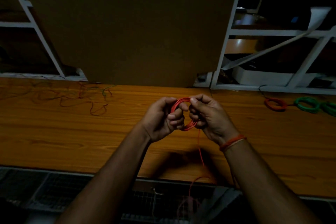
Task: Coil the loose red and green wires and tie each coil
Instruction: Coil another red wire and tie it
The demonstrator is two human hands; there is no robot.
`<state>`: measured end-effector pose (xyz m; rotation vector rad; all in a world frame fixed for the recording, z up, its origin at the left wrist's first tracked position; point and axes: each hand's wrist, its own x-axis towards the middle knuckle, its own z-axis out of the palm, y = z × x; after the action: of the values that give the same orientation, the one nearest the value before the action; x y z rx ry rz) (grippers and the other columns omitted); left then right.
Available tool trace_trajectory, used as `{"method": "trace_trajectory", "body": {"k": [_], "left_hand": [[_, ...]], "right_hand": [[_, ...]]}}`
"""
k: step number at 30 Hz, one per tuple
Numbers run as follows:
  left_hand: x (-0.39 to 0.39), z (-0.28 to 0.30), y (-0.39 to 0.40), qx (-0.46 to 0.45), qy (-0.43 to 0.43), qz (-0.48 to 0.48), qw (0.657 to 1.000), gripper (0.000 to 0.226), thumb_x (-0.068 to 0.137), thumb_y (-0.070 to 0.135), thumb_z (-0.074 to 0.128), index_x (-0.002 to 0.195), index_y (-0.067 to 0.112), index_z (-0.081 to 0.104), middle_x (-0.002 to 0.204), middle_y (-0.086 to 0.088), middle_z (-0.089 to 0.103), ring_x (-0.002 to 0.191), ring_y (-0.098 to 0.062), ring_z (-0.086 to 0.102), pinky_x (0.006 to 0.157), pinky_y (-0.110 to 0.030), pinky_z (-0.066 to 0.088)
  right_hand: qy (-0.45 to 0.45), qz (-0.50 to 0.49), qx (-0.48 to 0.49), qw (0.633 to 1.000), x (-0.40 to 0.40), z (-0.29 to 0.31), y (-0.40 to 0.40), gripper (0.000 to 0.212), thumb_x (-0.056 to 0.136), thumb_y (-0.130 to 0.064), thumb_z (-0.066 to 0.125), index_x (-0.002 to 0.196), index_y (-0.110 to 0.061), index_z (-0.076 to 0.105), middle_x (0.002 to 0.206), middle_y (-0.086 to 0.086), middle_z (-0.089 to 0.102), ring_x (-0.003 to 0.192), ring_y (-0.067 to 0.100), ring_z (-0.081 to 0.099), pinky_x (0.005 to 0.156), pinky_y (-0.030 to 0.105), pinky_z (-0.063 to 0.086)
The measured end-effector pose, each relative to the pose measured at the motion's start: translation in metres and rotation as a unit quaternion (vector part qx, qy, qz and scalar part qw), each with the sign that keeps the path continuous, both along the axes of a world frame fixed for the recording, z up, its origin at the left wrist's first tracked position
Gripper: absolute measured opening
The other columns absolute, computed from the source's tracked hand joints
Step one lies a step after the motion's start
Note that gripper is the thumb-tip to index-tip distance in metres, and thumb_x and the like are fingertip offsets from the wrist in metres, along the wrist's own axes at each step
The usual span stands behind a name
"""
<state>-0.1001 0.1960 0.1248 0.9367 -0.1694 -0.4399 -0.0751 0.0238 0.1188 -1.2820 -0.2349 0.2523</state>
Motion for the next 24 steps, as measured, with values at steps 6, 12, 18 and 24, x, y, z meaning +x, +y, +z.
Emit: {"method": "trace_trajectory", "body": {"k": [6, 12, 18, 24], "left_hand": [[0.016, -0.011, -0.026, -0.072, 0.055, 0.0, 0.996, 0.043, 0.104, 0.034, 0.038, 0.08, 0.01, 0.063, 0.047, 0.009, 0.034, 0.04, -0.006, 0.033, 0.047, -0.023, 0.031], [0.027, -0.014, -0.033, -0.187, 0.095, 0.069, 0.975, 0.037, 0.102, 0.027, 0.041, 0.069, 0.018, 0.055, 0.047, 0.01, 0.032, 0.038, -0.003, 0.028, 0.045, -0.019, 0.018], [0.036, -0.012, -0.004, -0.252, 0.1, 0.212, 0.939, 0.039, 0.106, 0.019, 0.039, 0.068, 0.019, 0.05, 0.049, 0.009, 0.033, 0.043, -0.003, 0.027, 0.048, -0.018, 0.017], [0.037, -0.017, -0.012, -0.253, 0.088, 0.272, 0.924, 0.036, 0.109, 0.023, 0.038, 0.077, 0.016, 0.054, 0.059, 0.01, 0.041, 0.049, -0.004, 0.036, 0.05, -0.019, 0.03]], "right_hand": [[-0.027, 0.007, -0.021, 0.999, 0.014, -0.004, -0.026, 0.007, 0.1, -0.018, 0.059, 0.095, -0.015, 0.064, 0.069, 0.002, 0.052, 0.055, 0.011, 0.046, 0.04, 0.017, 0.028], [-0.022, 0.03, -0.141, 0.989, 0.015, -0.015, -0.059, 0.021, 0.096, -0.013, 0.067, 0.117, -0.015, 0.063, 0.082, 0.001, 0.069, 0.071, 0.013, 0.064, 0.053, 0.024, 0.047], [-0.048, -0.001, -0.257, 0.965, 0.004, -0.037, -0.106, 0.014, 0.092, -0.008, 0.07, 0.104, -0.016, 0.068, 0.089, 0.004, 0.069, 0.068, 0.012, 0.065, 0.061, 0.024, 0.052], [-0.183, -0.068, -0.317, 0.928, 0.001, -0.032, -0.113, 0.016, 0.092, -0.015, 0.069, 0.094, -0.03, 0.072, 0.098, -0.01, 0.07, 0.096, 0.001, 0.064, 0.082, 0.027, 0.054]]}}
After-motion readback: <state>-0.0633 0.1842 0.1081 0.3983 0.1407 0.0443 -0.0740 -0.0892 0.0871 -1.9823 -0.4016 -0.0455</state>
